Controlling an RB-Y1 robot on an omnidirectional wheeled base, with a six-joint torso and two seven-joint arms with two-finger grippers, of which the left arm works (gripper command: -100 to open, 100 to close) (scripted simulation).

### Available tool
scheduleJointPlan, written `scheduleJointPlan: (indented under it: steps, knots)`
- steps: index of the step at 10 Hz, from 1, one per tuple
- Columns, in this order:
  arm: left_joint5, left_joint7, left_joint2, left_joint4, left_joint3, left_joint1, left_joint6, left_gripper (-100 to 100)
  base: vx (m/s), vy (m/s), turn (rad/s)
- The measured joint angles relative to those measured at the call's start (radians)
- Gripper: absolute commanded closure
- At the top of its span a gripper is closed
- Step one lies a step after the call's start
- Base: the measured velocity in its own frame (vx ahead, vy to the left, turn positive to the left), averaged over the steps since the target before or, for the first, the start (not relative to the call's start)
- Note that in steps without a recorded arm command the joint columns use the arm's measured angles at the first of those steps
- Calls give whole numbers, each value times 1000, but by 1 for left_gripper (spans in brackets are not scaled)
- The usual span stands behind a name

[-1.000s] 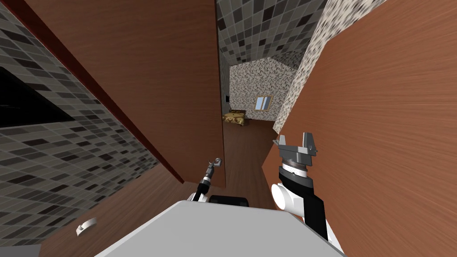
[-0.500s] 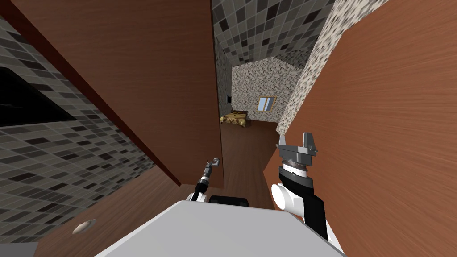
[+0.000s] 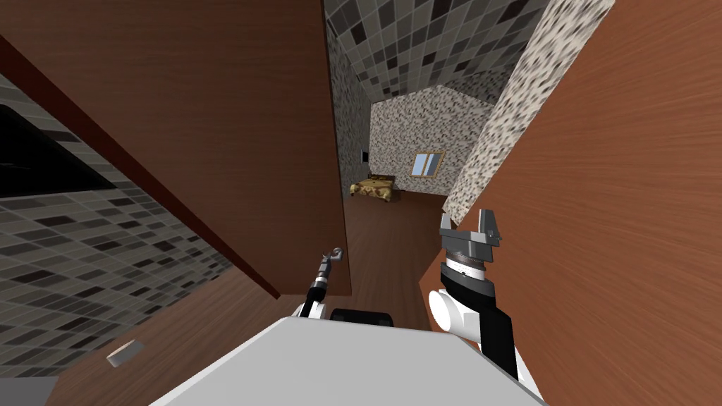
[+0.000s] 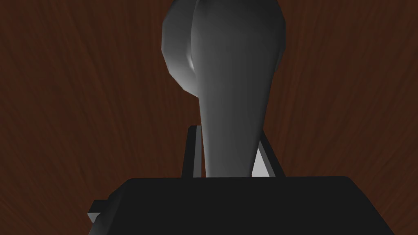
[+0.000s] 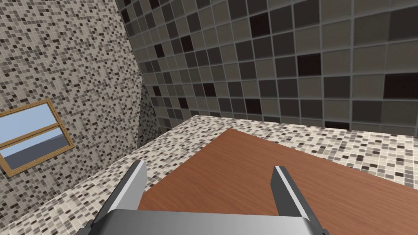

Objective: Push the door open

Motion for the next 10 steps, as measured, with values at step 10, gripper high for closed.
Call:
scheduleJointPlan:
  steps: [10]
  knots:
    - [34,-26,5,-18,80,11,21,100,163,-51,45]
